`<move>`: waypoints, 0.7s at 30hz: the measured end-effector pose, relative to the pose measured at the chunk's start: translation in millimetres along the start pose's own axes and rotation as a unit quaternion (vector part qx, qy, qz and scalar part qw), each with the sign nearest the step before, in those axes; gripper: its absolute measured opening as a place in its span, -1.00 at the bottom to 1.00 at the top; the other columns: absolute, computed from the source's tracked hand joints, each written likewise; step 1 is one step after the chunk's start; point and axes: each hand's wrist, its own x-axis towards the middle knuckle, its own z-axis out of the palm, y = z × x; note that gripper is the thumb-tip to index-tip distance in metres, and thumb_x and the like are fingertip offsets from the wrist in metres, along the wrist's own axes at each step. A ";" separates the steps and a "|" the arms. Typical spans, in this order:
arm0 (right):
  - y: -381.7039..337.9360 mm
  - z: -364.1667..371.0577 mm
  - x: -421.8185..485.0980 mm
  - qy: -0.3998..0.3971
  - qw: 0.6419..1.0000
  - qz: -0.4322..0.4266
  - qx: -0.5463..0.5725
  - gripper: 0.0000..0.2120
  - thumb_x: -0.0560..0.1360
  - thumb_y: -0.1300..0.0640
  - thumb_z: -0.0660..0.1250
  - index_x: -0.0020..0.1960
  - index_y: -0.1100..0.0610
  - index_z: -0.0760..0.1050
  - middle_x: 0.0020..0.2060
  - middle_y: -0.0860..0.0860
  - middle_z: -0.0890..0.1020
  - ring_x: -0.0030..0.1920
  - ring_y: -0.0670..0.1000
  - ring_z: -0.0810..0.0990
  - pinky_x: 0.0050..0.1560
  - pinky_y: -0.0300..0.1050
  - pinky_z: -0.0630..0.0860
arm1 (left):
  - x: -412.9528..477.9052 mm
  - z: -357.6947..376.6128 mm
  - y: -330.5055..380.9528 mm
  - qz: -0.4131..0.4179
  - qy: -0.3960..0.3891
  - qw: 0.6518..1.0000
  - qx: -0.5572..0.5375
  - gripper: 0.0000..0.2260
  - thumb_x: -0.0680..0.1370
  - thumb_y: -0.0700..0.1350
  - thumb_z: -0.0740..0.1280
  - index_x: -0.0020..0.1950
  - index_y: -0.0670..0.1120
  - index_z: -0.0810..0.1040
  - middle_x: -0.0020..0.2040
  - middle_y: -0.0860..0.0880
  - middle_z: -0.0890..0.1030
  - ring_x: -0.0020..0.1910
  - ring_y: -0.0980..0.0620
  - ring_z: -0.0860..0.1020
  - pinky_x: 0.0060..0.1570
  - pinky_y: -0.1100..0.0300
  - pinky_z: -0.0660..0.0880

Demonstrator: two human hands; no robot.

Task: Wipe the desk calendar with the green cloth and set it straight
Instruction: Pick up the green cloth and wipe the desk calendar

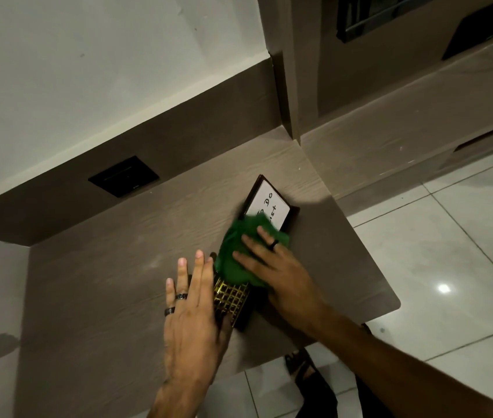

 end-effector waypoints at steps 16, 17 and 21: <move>29.8 -11.7 -12.9 0.008 0.991 0.089 -0.102 -0.21 0.23 0.50 0.43 0.40 0.07 0.44 0.43 0.10 0.41 0.47 0.26 0.25 0.31 0.32 0.38 | -0.4 1.2 -0.5 0.003 0.009 1.000 -0.017 0.00 0.46 -0.04 0.49 0.60 0.05 -0.23 0.62 0.05 -0.19 0.58 0.01 -0.31 0.51 0.04 -0.36; 26.8 -8.0 -18.7 0.001 0.989 0.085 -0.118 -0.22 0.23 0.48 0.46 0.39 0.07 0.46 0.42 0.10 0.43 0.46 0.27 0.27 0.30 0.33 0.39 | -0.5 1.3 -0.8 0.006 0.010 1.000 -0.019 0.01 0.46 -0.05 0.49 0.60 0.04 -0.23 0.62 0.04 -0.18 0.58 0.01 -0.30 0.52 0.03 -0.35; 6.9 16.4 -43.6 -0.053 0.991 -0.018 -0.119 -0.38 0.26 0.31 0.47 0.30 0.01 0.53 0.35 0.04 0.52 0.43 0.21 0.31 0.33 0.28 0.31 | -0.5 1.6 -2.0 0.012 0.015 0.999 -0.035 0.00 0.44 -0.06 0.51 0.60 0.02 -0.18 0.63 0.02 -0.13 0.59 0.00 -0.25 0.53 0.04 -0.31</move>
